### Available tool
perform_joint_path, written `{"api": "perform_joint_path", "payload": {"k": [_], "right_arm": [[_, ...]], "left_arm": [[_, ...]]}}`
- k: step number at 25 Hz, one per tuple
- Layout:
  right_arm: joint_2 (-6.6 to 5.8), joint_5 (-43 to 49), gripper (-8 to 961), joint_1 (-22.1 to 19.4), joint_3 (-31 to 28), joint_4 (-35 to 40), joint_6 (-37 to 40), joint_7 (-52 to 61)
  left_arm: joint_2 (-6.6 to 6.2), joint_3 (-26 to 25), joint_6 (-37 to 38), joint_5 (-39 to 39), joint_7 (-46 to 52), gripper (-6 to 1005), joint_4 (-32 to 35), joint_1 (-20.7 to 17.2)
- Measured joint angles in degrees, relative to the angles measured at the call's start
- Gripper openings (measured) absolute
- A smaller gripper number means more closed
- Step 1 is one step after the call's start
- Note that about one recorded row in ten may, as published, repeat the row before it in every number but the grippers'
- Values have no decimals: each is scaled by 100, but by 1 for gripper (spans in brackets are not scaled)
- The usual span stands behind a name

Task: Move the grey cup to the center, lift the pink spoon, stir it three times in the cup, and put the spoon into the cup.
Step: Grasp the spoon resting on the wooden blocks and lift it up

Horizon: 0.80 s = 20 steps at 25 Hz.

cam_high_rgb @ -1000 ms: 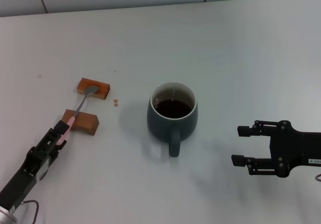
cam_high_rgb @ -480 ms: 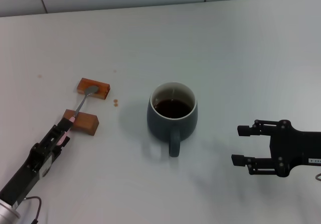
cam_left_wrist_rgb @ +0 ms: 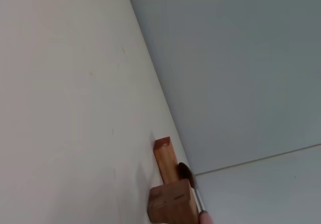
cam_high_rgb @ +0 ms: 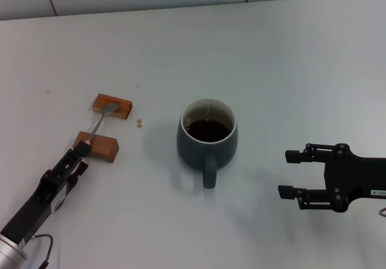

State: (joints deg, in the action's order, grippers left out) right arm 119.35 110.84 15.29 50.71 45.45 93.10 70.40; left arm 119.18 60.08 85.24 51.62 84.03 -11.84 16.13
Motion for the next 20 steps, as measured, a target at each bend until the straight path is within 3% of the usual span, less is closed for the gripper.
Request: {"api": "perform_joint_path", "payload": {"k": [7, 16, 20], "right_arm": [[0, -1, 741, 7, 3, -1, 10, 0], [0, -1, 741, 17, 72, -1, 16, 0], [0, -1, 741, 18, 71, -1, 25, 0]], "left_arm": [[0, -11, -33, -3, 41, 698, 1, 4], [0, -13, -74, -4, 83, 597, -2, 12], [0, -3, -79, -4, 114, 489, 0, 13]]}}
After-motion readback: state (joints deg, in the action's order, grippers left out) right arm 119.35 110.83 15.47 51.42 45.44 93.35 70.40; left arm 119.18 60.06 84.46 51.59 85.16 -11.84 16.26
